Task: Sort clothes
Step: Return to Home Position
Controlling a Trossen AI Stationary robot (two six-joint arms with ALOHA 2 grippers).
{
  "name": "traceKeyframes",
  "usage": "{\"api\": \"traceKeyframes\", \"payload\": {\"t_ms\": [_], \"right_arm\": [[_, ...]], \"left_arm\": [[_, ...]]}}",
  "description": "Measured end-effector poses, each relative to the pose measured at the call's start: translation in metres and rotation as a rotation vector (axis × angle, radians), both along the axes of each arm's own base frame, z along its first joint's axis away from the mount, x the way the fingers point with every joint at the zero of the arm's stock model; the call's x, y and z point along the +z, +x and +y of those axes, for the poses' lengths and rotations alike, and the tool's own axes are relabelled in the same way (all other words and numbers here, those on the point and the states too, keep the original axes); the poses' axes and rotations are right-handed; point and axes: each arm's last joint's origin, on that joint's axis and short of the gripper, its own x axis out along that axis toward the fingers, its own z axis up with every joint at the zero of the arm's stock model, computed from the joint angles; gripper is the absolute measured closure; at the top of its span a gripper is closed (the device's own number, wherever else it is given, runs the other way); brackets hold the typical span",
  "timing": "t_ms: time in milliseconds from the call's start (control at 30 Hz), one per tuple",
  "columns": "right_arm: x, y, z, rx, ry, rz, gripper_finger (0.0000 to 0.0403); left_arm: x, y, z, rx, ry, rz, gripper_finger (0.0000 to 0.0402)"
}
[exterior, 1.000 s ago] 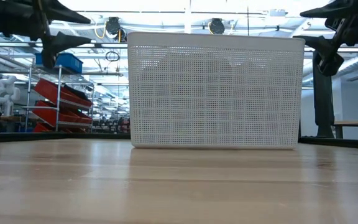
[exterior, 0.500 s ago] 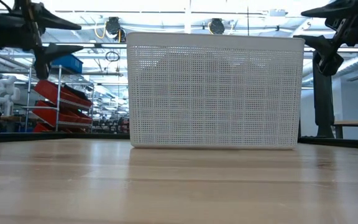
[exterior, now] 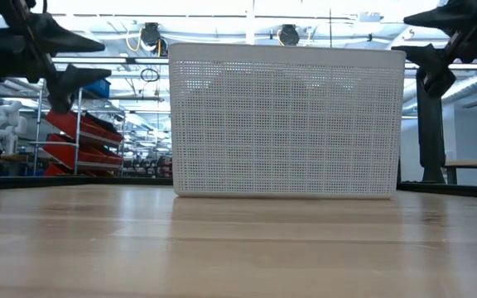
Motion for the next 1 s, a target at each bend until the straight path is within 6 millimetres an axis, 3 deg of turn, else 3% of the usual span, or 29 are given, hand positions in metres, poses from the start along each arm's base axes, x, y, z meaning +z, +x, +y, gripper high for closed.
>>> {"api": "traceKeyframes", "payload": {"t_ms": [233, 500, 1000], "right_arm": [[-0.001, 0.0, 0.001, 0.026, -0.14, 0.024, 0.0202], [-0.006, 0.001, 0.008, 0.257, -0.267, 0.039, 0.0202], [0.008, 0.006, 0.009, 0.18, -0.277, -0.113, 0.0202]], "left_arm": [[-0.002, 0.0, 0.0, 0.02, 0.279, 0.061, 0.0196], [-0.002, 0.0, 0.0, 0.014, 0.365, 0.072, 0.0196], [-0.002, 0.0, -0.001, -0.007, 0.362, 0.068, 0.0196]]}}
